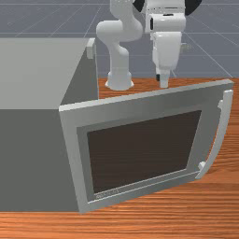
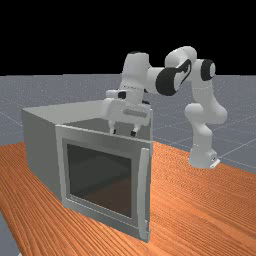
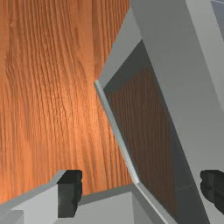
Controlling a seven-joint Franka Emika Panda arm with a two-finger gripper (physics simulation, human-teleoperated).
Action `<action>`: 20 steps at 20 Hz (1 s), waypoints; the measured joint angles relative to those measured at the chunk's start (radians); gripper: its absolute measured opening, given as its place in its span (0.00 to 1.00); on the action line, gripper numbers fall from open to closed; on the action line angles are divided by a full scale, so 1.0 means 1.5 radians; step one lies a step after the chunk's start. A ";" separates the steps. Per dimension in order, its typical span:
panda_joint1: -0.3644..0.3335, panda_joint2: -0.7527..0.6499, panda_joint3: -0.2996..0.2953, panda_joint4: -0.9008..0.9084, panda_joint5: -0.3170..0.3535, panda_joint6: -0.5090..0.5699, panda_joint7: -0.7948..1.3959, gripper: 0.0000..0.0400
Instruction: Close the microwave
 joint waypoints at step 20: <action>0.036 0.168 0.008 0.294 -0.008 -0.151 0.033 0.99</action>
